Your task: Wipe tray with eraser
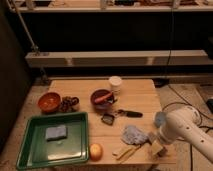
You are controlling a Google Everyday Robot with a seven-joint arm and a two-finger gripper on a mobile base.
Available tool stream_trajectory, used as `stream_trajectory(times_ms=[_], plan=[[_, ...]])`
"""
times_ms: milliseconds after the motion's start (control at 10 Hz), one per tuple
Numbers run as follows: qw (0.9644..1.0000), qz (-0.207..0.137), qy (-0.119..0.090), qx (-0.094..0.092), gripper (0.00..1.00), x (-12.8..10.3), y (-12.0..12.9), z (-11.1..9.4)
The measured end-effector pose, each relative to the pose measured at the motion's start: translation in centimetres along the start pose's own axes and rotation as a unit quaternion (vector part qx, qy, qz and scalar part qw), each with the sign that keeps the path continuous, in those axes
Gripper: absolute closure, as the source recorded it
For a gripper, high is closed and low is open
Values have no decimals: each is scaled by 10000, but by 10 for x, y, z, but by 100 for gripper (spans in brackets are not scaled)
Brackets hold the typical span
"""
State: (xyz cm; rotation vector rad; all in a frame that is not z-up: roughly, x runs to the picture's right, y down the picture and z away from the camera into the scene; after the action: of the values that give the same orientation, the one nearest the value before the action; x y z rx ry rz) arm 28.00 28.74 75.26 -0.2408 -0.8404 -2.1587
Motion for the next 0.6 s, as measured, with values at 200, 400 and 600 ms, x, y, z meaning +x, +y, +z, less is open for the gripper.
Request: stream_trajectory(times_ms=[200,400,600], plan=[[9999,53,-43,82,20,3,4,18],[9998,120,-53,159,20,4,6,23],[9997,150,-44,178,34,6,6,25]])
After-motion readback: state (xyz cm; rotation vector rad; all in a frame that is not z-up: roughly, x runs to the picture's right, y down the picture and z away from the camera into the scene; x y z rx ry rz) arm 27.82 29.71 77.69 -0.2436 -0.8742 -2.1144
